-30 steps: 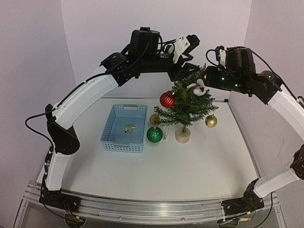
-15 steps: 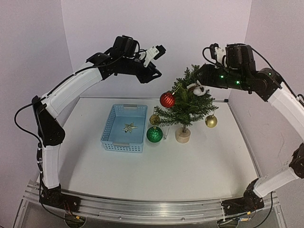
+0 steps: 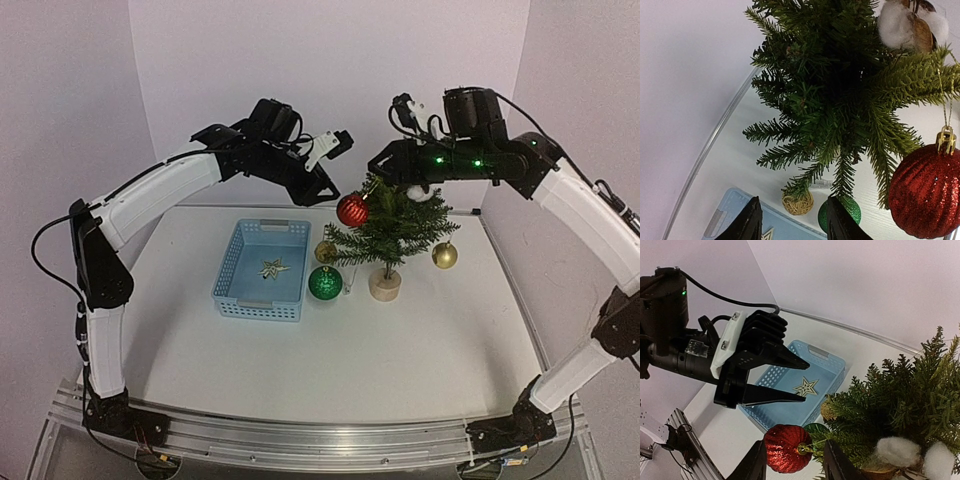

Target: Decorate the small christmas tree

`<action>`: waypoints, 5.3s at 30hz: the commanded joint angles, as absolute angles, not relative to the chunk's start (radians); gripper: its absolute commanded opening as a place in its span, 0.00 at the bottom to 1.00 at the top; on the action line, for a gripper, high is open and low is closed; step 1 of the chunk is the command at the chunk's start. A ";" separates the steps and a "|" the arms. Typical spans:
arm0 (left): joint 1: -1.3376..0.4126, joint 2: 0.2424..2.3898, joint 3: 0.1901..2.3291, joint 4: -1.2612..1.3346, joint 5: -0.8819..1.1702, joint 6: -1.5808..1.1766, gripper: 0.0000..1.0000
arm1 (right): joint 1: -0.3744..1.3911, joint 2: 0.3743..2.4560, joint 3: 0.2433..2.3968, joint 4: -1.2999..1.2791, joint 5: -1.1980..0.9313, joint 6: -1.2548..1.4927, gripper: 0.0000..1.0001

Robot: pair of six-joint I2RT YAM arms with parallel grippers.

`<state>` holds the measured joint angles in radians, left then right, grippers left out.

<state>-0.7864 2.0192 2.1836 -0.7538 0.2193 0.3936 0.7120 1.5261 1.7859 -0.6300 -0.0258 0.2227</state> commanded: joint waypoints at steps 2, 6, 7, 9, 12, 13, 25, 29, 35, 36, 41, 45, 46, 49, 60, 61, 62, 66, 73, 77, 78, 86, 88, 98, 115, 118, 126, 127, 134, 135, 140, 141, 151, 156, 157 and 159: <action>-0.790 1.940 2.184 -0.783 0.278 0.358 0.42 | 0.709 1.544 1.806 -0.618 -0.004 0.189 0.39; -0.795 1.940 2.184 -0.797 0.297 0.350 0.42 | 0.709 1.551 1.794 -0.618 0.014 0.165 0.37; -0.796 1.938 2.185 -0.800 0.301 0.347 0.42 | 0.709 1.546 1.788 -0.619 0.031 0.161 0.37; -0.799 1.937 2.189 -0.805 0.307 0.345 0.42 | 0.710 1.536 1.769 -0.619 0.048 0.151 0.36; -0.801 1.937 2.189 -0.813 0.313 0.345 0.42 | 0.709 1.525 1.739 -0.621 0.080 0.134 0.36; -0.801 1.937 2.189 -0.816 0.314 0.345 0.42 | 0.709 1.523 1.730 -0.621 0.089 0.131 0.37; -0.816 1.934 2.192 -0.848 0.353 0.331 0.42 | 0.709 1.534 1.729 -0.620 0.146 0.133 0.34; -0.828 1.933 2.210 -0.863 0.365 0.329 0.42 | 0.709 1.532 1.726 -0.620 0.162 0.135 0.33; -0.845 1.929 2.227 -0.893 0.392 0.327 0.42 | 0.709 1.531 1.725 -0.621 0.162 0.137 0.32; -0.849 1.929 2.226 -0.897 0.395 0.328 0.42 | 0.709 1.531 1.725 -0.621 0.161 0.137 0.32; -0.853 1.930 2.218 -0.883 0.384 0.333 0.42 | 0.709 1.531 1.724 -0.621 0.160 0.140 0.32; -0.853 1.928 2.227 -0.893 0.373 0.348 0.43 | 0.709 1.522 1.722 -0.620 0.145 0.140 0.33; -0.853 1.927 2.227 -0.893 0.361 0.356 0.43 | 0.709 1.520 1.722 -0.621 0.128 0.138 0.34; -0.851 1.923 2.226 -0.881 0.293 0.372 0.44 | 0.710 1.521 1.725 -0.621 0.073 0.135 0.37; -0.847 1.915 2.233 -0.872 0.219 0.396 0.47 | 0.709 1.521 1.753 -0.620 0.008 0.133 0.52; -0.847 1.914 2.241 -0.870 0.209 0.401 0.48 | 0.710 1.522 1.757 -0.620 -0.002 0.134 0.54; -0.847 1.915 2.253 -0.870 0.202 0.406 0.49 | 0.709 1.523 1.762 -0.619 -0.015 0.134 0.55; -0.846 1.912 2.274 -0.866 0.151 0.429 0.53 | 0.709 1.527 1.780 -0.619 -0.014 0.131 0.62; -0.808 1.901 2.258 -0.861 0.105 0.417 0.70 | 0.709 1.541 1.833 -0.620 -0.008 0.116 0.72; -0.743 1.886 2.196 -0.858 0.122 0.366 0.74 | 0.709 1.548 1.869 -0.620 -0.028 0.112 0.74; -0.724 1.884 2.179 -0.860 0.134 0.351 0.75 | 0.709 1.549 1.877 -0.620 -0.032 0.111 0.75; -0.612 1.897 1.931 -0.815 0.112 0.236 0.70 | 0.709 1.543 1.919 -0.620 -0.034 0.105 0.77; -0.578 1.924 1.869 -0.797 0.107 0.194 0.60 | 0.709 1.539 1.934 -0.620 -0.032 0.111 0.77; -0.548 2.120 1.766 -0.772 0.102 0.069 0.46 | 0.709 1.516 1.925 -0.618 -0.029 0.124 0.77; -0.548 2.277 1.820 -0.789 0.105 -0.020 0.31 | 0.709 1.497 1.887 -0.611 -0.029 0.121 0.77; -0.548 2.303 1.835 -0.798 0.112 -0.021 0.28 | 0.709 1.495 1.887 -0.610 -0.026 0.121 0.77; -0.548 2.323 1.853 -0.779 0.092 -0.008 0.23 | 0.710 1.487 1.882 -0.607 -0.026 0.122 0.77; -0.548 2.326 1.856 -0.780 0.093 -0.008 0.21 | 0.710 1.487 1.883 -0.607 -0.027 0.123 0.77; -0.547 2.322 1.848 -0.761 0.084 -0.014 0.00 | 0.710 1.487 1.885 -0.604 -0.034 0.123 0.77; -0.546 2.318 1.848 -0.756 0.083 -0.016 0.00 | 0.709 1.488 1.886 -0.604 -0.035 0.123 0.77; -0.541 2.260 1.841 -0.722 0.081 -0.016 0.00 | 0.709 1.485 1.890 -0.604 -0.037 0.133 0.77; -0.540 2.243 1.839 -0.712 0.077 -0.013 0.00 | 0.709 1.485 1.891 -0.604 -0.036 0.137 0.77; -0.531 2.048 1.923 -0.732 0.062 0.087 0.00 | 0.709 1.529 1.990 -0.601 -0.051 0.222 0.77; -0.541 1.929 2.006 -0.710 0.063 0.165 0.00 | 0.710 1.589 2.092 -0.598 -0.059 0.298 0.81; -0.551 1.903 2.024 -0.692 0.060 0.194 0.00 | 0.709 1.607 2.114 -0.597 -0.059 0.313 0.83; -0.584 1.866 2.064 -0.652 0.040 0.250 0.00 | 0.710 1.643 2.155 -0.595 -0.058 0.340 0.85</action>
<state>-0.5391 2.0069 1.9560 -0.7410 0.0720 0.1298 0.7120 1.5737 2.0721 -0.6260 -0.0405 0.2570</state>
